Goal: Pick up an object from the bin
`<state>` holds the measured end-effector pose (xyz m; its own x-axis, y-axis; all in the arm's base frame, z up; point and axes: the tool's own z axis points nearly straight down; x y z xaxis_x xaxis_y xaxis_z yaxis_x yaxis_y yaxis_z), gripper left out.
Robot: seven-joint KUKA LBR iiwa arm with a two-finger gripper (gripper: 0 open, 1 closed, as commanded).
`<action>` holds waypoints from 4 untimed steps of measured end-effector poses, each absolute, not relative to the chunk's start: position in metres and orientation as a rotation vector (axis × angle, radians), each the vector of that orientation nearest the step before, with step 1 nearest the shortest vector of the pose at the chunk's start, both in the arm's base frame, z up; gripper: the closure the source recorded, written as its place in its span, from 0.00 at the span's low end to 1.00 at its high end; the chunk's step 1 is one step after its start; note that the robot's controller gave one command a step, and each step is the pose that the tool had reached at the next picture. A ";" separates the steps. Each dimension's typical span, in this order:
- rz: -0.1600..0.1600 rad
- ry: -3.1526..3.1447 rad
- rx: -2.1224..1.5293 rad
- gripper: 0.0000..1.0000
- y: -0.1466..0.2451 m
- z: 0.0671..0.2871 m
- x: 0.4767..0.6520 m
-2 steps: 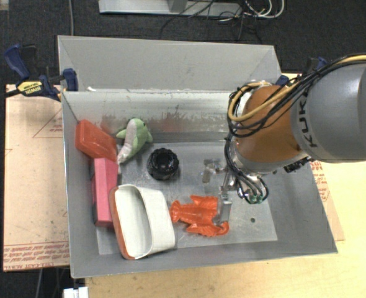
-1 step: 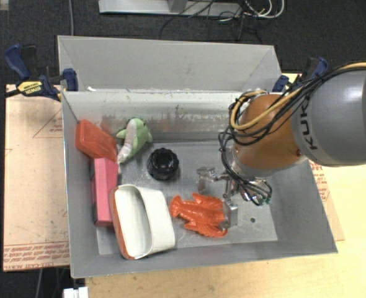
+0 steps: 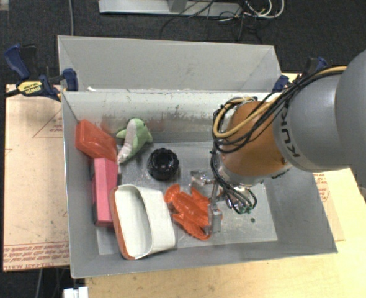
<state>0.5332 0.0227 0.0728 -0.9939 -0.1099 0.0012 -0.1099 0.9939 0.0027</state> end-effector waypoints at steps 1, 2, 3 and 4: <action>-0.004 -3.090 0.600 0.00 0.015 0.071 0.506; -0.009 -3.179 0.046 1.00 0.020 0.076 0.508; -0.009 -3.179 0.046 1.00 0.020 0.076 0.508; -0.006 -3.156 0.081 1.00 0.018 0.145 0.516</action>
Offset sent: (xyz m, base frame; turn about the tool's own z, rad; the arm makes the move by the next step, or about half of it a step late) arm -0.0360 -0.0042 -0.0028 0.0786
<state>0.5161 0.0177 0.1445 -0.9986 -0.0510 -0.0152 -0.0511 0.9987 0.0037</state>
